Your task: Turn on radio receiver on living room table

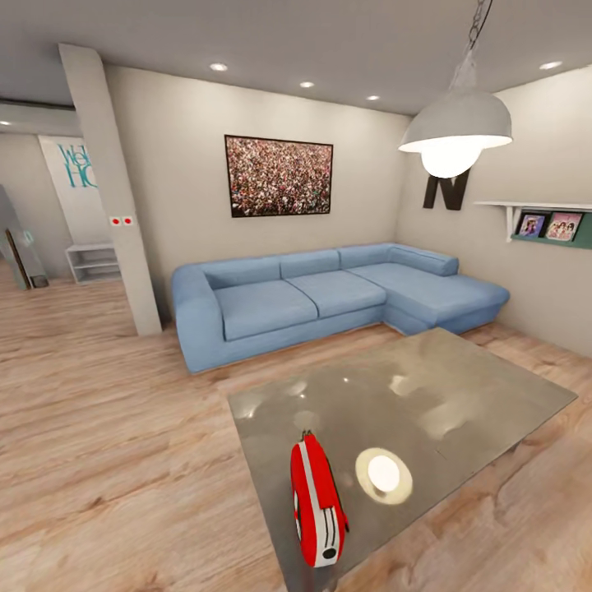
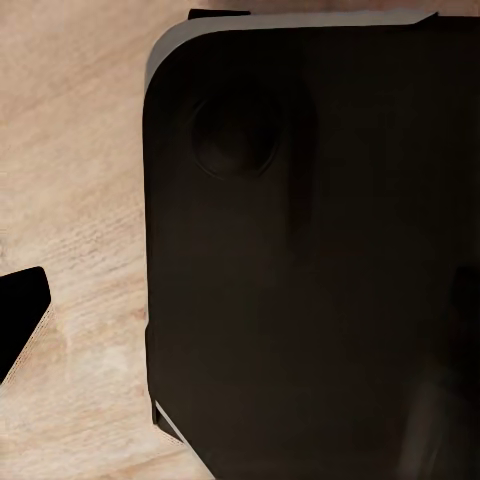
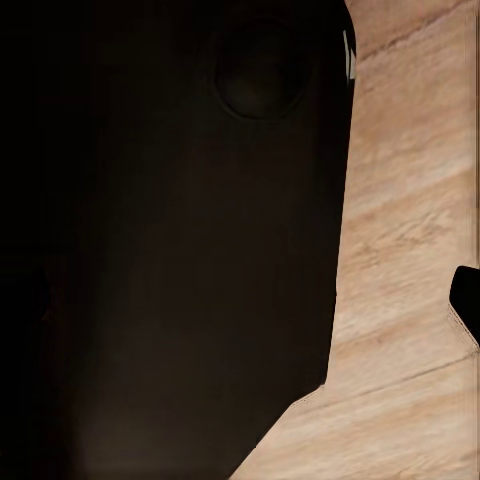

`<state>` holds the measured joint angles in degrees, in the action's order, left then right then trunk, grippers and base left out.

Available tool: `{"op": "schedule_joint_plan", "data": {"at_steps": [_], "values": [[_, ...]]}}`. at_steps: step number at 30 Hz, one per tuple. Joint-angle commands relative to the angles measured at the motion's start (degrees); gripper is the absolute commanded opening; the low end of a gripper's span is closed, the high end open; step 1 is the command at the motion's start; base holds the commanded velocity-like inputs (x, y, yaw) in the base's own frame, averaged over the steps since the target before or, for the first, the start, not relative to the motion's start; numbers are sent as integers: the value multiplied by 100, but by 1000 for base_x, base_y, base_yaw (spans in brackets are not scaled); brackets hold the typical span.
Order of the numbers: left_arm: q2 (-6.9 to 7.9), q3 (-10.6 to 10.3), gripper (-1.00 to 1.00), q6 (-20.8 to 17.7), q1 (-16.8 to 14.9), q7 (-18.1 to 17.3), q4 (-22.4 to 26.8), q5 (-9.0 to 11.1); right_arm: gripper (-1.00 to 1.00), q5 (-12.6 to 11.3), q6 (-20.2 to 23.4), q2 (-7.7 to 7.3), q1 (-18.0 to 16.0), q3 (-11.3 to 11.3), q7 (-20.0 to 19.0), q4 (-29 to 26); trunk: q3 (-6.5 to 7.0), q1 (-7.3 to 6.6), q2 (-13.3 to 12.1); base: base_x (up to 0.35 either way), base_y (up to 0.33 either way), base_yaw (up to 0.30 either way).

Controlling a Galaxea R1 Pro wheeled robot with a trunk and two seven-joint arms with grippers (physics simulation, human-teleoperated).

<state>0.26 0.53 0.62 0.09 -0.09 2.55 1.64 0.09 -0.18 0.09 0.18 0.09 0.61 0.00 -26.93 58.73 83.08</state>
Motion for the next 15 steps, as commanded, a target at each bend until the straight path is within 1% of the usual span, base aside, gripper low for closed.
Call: {"op": "schedule_joint_plan", "data": {"at_steps": [1,10,15], "values": [[0,0,100,0,0,0,-2,1,100,0,0,0,0,0,0,0,0,0,0,303,0,0],[0,0,100,0,0,0,0,0,100,0,0,0,0,0,0,0,0,0,0,291,0,0],[0,0,100,0,0,0,-2,3,100,0,0,0,0,0,0,0,0,0,0,249,0,0]]}}
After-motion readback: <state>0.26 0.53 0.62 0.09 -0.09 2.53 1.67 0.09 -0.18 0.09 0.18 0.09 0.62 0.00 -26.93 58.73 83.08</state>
